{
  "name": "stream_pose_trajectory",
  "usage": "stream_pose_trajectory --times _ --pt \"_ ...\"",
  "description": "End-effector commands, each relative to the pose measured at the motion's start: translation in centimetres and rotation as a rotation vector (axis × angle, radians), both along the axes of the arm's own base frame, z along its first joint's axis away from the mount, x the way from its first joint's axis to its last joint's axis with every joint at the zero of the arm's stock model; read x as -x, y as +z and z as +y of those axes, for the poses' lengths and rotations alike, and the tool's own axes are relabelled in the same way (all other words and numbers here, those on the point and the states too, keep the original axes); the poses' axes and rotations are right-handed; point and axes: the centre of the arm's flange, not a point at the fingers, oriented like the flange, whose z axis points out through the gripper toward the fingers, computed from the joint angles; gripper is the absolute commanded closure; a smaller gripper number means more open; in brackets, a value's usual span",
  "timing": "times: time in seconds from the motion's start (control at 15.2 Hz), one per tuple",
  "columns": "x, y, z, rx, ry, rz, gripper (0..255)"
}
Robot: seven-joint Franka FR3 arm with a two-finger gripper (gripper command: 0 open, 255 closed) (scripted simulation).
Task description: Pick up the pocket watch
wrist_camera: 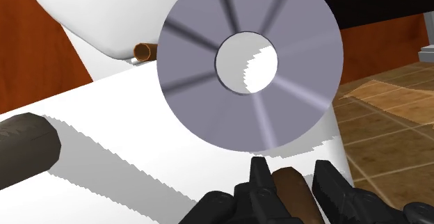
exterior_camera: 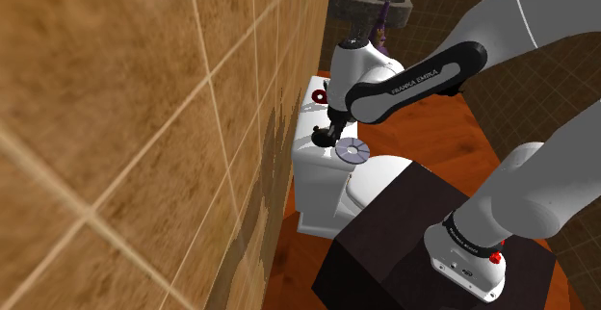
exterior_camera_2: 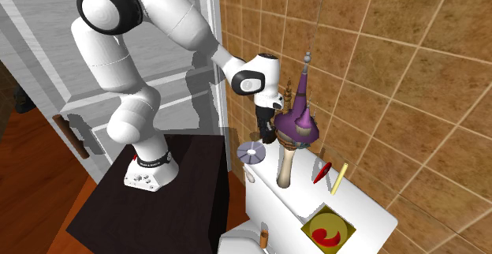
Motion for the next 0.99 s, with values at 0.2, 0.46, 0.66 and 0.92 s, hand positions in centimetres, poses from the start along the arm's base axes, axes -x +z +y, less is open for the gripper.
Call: stream_pose_trajectory --times 0.2,0.46,0.66,0.92 --pt "0.0 0.0 0.0 0.000 0.000 0.000 255" --pt "0.0 0.0 0.1 0.000 0.000 0.000 255" --pt "0.0 1.6 0.1 0.000 0.000 0.000 255" --pt "0.0 3.7 0.1 0.000 0.000 0.000 255"
